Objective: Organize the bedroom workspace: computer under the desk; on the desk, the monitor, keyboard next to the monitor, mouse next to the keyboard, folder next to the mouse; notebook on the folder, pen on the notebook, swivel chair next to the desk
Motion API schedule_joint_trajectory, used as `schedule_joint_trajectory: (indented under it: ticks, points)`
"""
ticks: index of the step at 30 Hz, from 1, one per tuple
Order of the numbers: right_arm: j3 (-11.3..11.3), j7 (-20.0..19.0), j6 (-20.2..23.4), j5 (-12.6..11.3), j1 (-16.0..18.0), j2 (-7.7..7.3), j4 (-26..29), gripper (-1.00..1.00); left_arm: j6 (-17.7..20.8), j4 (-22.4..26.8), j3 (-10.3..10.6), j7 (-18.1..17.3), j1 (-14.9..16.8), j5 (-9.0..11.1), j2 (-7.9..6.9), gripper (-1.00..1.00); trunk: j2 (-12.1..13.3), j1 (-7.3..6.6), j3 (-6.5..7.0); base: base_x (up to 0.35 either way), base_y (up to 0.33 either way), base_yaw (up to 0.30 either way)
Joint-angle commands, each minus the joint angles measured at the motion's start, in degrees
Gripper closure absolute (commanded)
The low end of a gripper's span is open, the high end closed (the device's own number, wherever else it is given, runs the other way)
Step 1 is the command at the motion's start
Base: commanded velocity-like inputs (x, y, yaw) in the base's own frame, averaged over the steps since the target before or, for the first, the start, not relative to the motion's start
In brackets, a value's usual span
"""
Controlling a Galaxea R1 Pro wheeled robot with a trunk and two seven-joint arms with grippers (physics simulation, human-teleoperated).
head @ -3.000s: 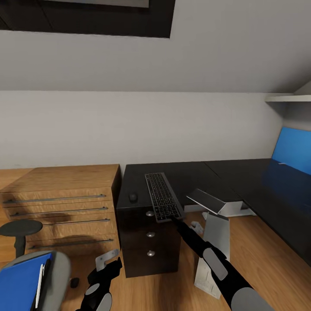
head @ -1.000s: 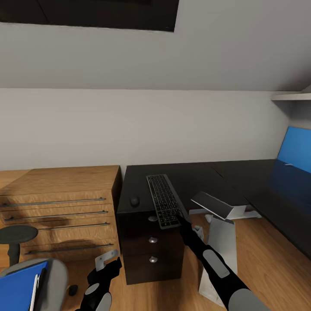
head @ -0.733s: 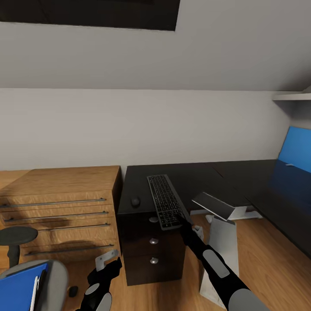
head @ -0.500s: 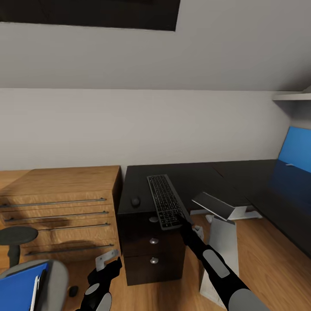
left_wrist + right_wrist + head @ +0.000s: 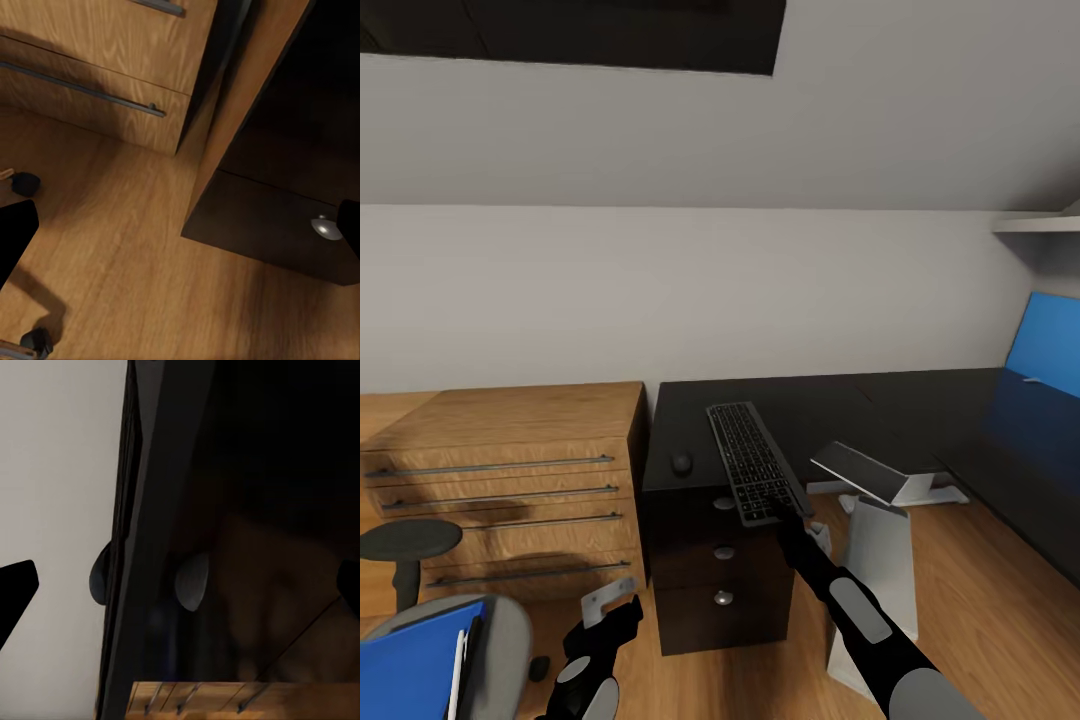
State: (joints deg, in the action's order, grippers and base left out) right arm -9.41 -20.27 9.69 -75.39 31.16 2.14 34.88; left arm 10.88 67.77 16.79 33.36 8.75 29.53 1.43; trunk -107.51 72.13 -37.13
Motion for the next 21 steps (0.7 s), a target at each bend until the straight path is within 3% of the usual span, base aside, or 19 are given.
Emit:
schedule_joint_trajectory:
  ticks: [1, 2, 3, 18, 21]
  points:
    - [-0.1, -0.12, 0.15, -0.53, 0.04, -0.01, -0.01, -1.0, 0.2, 0.08, 0.09, 0.41, 0.04, 0.27, -0.02, -1.0, -0.03, -0.01, -0.06, -0.001, 0.001, 0.0]
    - [-0.11, -0.12, 0.14, -0.52, 0.04, -0.01, -0.01, -1.0, 0.2, 0.08, 0.09, 0.43, 0.04, 0.27, -0.02, -1.0, -0.03, -0.01, -0.06, 0.0, 0.0, 0.0]
    - [-0.13, -0.12, 0.09, -0.5, 0.04, -0.01, 0.0, 1.0, 0.2, 0.08, 0.09, 0.48, 0.04, 0.27, -0.02, -1.0, -0.03, -0.01, -0.06, 0.0, 0.0, 0.0]
    - [-0.28, -0.13, -0.34, -0.24, 0.04, 0.04, 0.5, 1.0, 0.2, 0.08, 0.18, 0.7, 0.04, 0.17, 0.06, -1.0, -0.03, -0.01, -0.06, 0.0, 0.0, 0.0]
    - [-0.43, -0.19, -1.88, -0.21, 0.04, 0.12, 1.07, 1.0, 0.15, 0.08, 0.21, 0.72, 0.04, 0.08, 0.07, -1.0, 1.17, -0.67, 0.48, 0.0, 0.0, 0.0]
